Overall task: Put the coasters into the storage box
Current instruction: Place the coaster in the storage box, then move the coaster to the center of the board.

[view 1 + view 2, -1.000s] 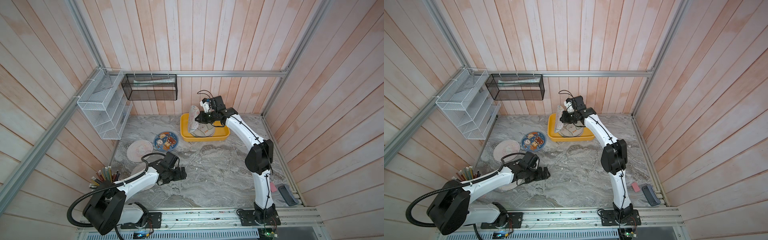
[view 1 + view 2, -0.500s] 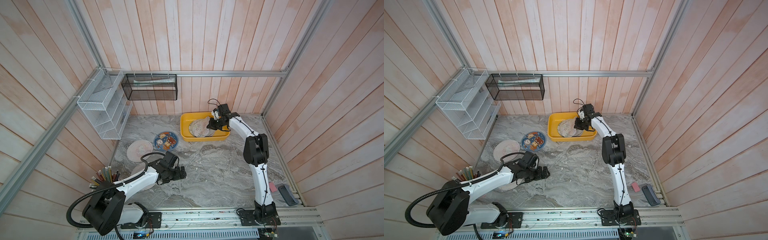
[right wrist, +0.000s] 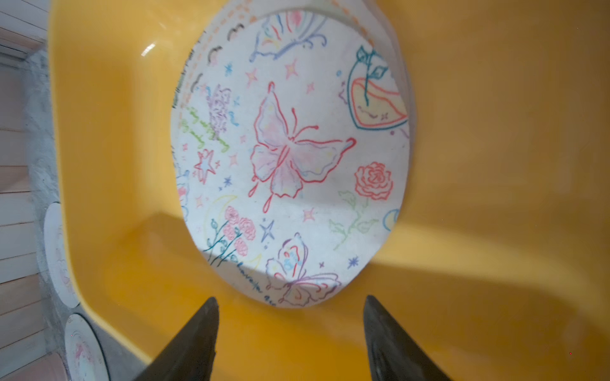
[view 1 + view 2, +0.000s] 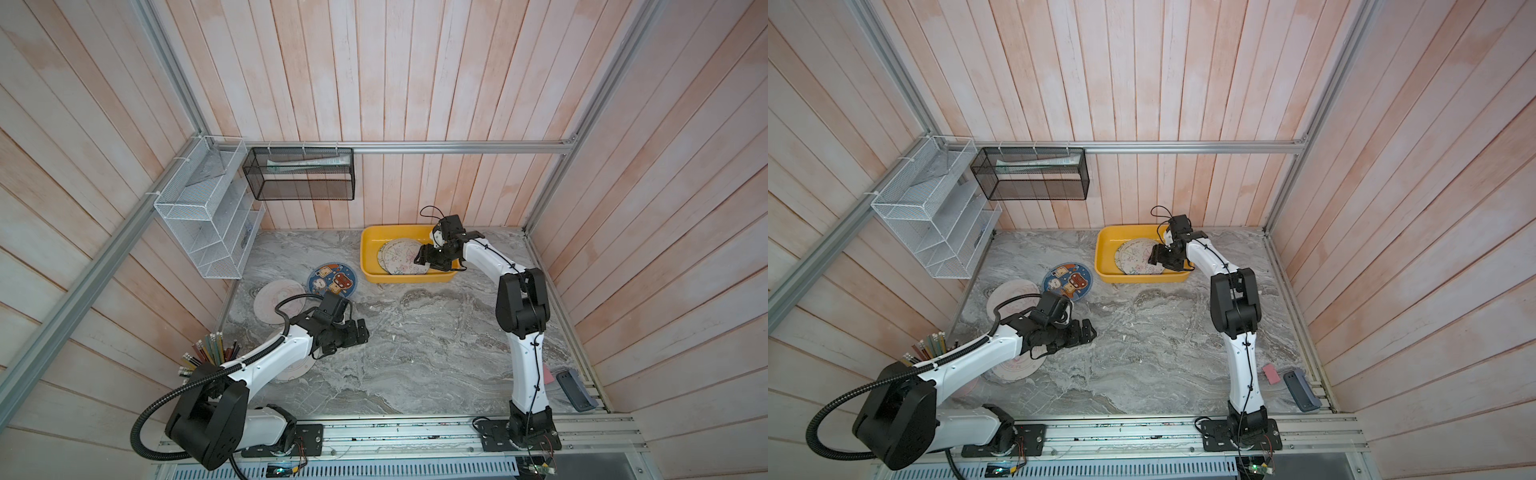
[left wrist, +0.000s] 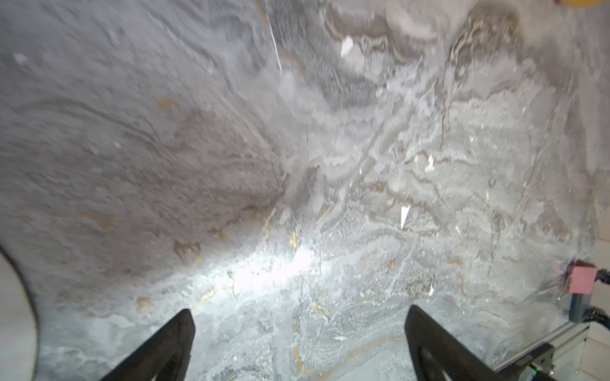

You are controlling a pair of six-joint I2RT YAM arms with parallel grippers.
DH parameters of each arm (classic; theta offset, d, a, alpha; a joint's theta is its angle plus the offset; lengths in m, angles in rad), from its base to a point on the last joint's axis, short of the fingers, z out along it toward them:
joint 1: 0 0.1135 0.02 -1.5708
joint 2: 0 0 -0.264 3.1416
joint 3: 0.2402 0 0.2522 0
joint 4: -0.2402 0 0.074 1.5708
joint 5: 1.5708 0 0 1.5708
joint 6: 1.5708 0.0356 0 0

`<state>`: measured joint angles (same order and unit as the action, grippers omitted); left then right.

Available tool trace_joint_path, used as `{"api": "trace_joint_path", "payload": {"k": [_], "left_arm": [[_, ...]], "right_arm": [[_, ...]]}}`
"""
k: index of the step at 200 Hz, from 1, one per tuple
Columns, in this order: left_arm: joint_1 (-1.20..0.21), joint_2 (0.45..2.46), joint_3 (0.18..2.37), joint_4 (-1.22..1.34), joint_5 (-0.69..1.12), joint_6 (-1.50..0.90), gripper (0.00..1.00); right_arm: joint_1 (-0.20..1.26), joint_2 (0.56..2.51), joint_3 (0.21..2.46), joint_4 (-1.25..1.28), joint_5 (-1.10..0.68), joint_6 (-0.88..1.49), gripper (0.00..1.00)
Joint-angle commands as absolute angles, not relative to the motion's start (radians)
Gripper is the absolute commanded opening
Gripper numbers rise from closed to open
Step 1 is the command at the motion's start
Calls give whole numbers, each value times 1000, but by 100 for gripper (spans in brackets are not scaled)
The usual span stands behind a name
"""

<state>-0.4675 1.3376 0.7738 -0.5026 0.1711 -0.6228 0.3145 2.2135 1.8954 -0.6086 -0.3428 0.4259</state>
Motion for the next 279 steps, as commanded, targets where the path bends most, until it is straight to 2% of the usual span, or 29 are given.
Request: {"api": "trace_joint_path", "payload": {"k": [1, 34, 116, 135, 208, 279], "left_arm": [[-412, 1385, 863, -496, 103, -542, 100], [-333, 1498, 997, -484, 38, -487, 97], [-208, 1827, 1376, -437, -78, -373, 66], [-175, 1906, 1463, -450, -86, -361, 62], [-90, 2164, 1699, -466, -100, -293, 54], [-64, 2328, 1875, -513, -42, -238, 52]], "right_arm": [[318, 2121, 1854, -570, -320, 437, 70], [323, 2005, 1723, -510, -343, 464, 70], [407, 1741, 1343, -348, -451, 529, 70], [426, 1710, 1300, -330, -456, 541, 70], [454, 1681, 1286, -318, -463, 555, 70], [476, 1680, 1276, -307, -464, 575, 69]]}}
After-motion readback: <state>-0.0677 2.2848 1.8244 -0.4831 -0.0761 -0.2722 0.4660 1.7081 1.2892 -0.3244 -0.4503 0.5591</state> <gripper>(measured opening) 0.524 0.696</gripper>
